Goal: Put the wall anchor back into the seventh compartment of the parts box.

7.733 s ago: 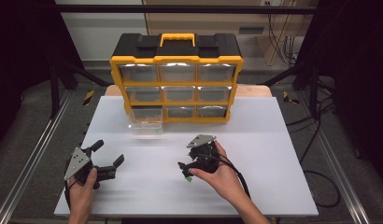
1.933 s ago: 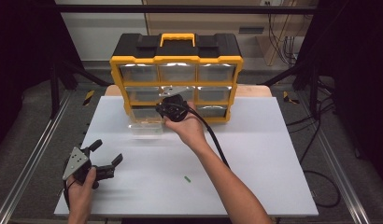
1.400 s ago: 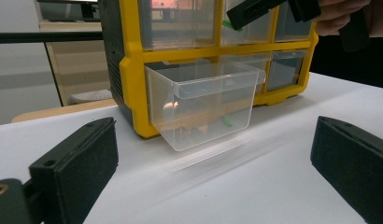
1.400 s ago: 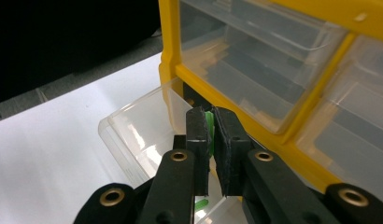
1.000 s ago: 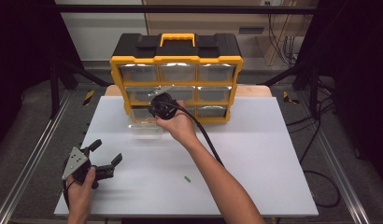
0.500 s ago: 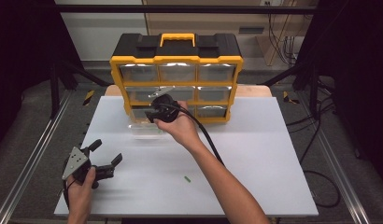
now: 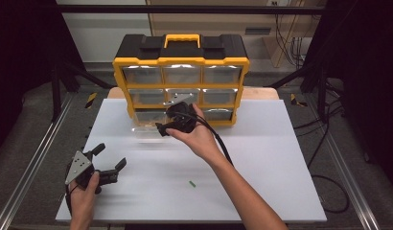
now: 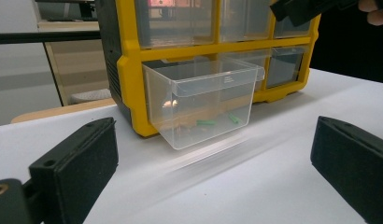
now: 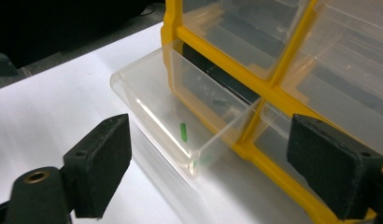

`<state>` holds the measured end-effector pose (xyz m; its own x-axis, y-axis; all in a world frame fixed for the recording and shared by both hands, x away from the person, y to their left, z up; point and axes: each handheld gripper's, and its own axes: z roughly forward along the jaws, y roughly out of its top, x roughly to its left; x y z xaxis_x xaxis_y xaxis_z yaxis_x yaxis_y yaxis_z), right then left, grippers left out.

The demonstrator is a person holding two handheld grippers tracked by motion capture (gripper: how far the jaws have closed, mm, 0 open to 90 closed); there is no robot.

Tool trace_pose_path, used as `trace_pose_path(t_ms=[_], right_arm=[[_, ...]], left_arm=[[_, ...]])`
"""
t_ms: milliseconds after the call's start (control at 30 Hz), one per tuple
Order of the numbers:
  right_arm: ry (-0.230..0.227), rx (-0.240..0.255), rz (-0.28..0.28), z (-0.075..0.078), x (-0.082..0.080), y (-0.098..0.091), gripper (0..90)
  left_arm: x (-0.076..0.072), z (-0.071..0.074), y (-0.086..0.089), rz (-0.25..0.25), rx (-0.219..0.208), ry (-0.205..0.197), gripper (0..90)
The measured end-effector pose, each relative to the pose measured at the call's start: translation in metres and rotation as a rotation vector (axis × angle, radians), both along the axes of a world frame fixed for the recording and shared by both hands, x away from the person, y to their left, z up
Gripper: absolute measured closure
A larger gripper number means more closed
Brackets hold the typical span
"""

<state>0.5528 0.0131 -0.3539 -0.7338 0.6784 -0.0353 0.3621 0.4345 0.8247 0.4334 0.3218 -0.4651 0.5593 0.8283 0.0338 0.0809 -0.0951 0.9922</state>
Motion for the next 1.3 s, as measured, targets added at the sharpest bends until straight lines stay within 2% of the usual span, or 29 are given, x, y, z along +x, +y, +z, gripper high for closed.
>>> trace_pose_path(t_ms=[500, 767, 1300], right_arm=[[-0.014, -0.013, -0.014, 0.002, -0.024, -0.028, 10.2], [-0.005, -0.012, -0.026, -0.006, -0.040, -0.045, 8.9], [0.012, -0.017, -0.035, -0.013, -0.054, -0.059, 7.2]], left_arm=[[0.000, 0.000, -0.001, -0.001, 0.001, 0.000, 0.8], [0.000, 0.000, -0.002, -0.005, 0.005, 0.002, 0.8], [-0.001, 0.000, -0.002, -0.006, 0.007, 0.002, 0.8]])
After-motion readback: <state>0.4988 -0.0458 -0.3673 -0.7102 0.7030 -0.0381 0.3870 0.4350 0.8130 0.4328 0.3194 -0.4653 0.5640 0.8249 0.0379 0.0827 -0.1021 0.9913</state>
